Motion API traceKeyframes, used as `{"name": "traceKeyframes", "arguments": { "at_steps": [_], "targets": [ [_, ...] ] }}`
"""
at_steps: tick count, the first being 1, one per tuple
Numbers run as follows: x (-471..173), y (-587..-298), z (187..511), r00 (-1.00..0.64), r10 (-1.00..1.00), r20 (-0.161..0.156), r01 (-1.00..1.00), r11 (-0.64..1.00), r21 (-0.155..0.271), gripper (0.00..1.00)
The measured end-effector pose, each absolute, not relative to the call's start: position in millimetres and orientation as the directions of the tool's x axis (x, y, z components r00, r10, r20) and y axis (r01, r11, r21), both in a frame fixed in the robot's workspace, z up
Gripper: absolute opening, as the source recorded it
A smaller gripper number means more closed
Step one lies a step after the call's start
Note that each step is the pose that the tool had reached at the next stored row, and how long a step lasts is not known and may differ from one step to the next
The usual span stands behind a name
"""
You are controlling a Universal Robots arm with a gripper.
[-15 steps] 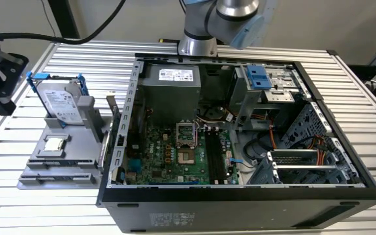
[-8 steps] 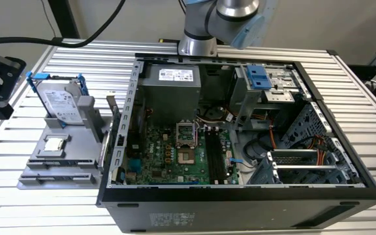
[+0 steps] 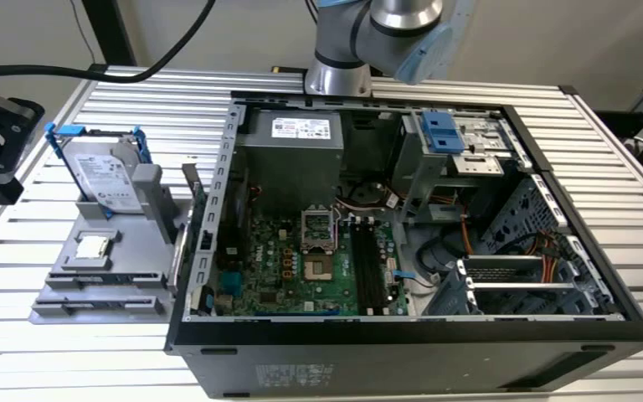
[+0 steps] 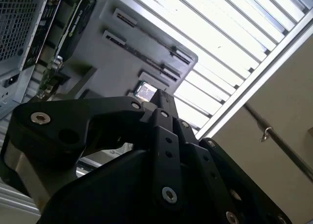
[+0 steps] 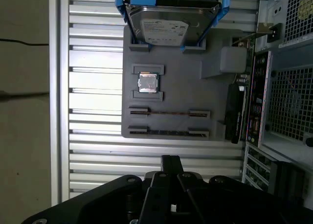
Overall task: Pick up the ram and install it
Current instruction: 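Pick up the ram and move it above insertion slot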
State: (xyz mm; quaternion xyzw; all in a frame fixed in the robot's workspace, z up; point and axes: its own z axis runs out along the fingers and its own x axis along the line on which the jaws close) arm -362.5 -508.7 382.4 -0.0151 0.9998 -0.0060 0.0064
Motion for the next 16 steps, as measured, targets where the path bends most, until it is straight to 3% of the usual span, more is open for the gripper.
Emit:
{"name": "traceKeyframes", "arguments": {
  "at_steps": [6,16],
  "targets": [
    [-362.5,-508.8,382.4,-0.999,-0.039,-0.012,-0.039,0.999,-0.012,0.00],
    [-362.5,-508.6,382.4,-0.976,-0.216,-0.012,-0.216,0.976,-0.012,0.00]
  ]
}}
